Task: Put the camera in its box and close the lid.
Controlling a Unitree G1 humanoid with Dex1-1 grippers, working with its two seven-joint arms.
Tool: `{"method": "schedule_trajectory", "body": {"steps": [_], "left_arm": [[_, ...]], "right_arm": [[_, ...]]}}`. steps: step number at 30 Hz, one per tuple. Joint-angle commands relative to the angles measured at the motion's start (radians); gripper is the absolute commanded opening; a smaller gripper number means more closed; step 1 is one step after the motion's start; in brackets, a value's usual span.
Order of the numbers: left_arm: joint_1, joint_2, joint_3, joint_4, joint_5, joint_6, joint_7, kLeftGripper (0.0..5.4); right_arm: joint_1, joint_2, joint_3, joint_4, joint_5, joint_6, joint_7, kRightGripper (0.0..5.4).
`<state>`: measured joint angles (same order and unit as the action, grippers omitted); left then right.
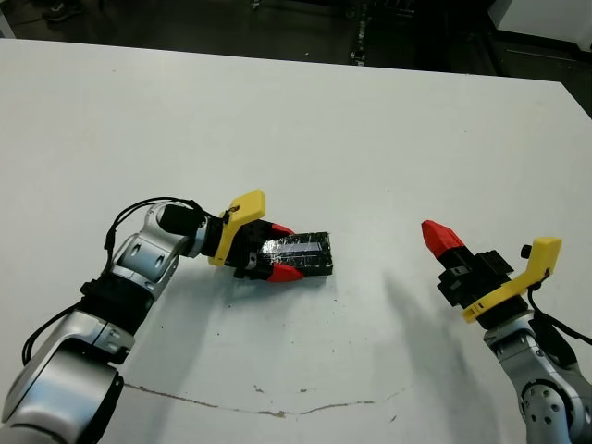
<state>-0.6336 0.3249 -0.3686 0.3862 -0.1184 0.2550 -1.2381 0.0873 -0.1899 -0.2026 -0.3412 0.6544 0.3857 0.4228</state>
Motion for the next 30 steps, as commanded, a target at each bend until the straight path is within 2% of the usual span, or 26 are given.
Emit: {"method": "schedule_trajectory", "body": {"steps": [1, 5, 14, 30], "left_arm": [[0.051, -0.061, -0.063, 0.012, 0.042, 0.002, 0.049, 3.61], [0.062, -0.050, -0.062, 0.010, 0.081, -0.073, 0.090, 4.20], [0.065, -0.042, -0.057, 0.036, 0.089, -0.121, 0.117, 5.38], [0.094, 0.006, -0.035, -0.001, 0.084, -0.137, 0.126, 5.39]], "right_arm": [[0.005, -0.018, -0.002, 0.001, 0.000, 0.009, 0.002, 0.00], [0.005, -0.019, -0.002, -0.003, -0.004, 0.012, -0.005, 0.00], [0.007, -0.016, -0.001, -0.006, 0.000, 0.014, -0.008, 0.00], [0.010, -0.017, 0.000, 0.002, -0.003, 0.004, 0.002, 0.00]]}}
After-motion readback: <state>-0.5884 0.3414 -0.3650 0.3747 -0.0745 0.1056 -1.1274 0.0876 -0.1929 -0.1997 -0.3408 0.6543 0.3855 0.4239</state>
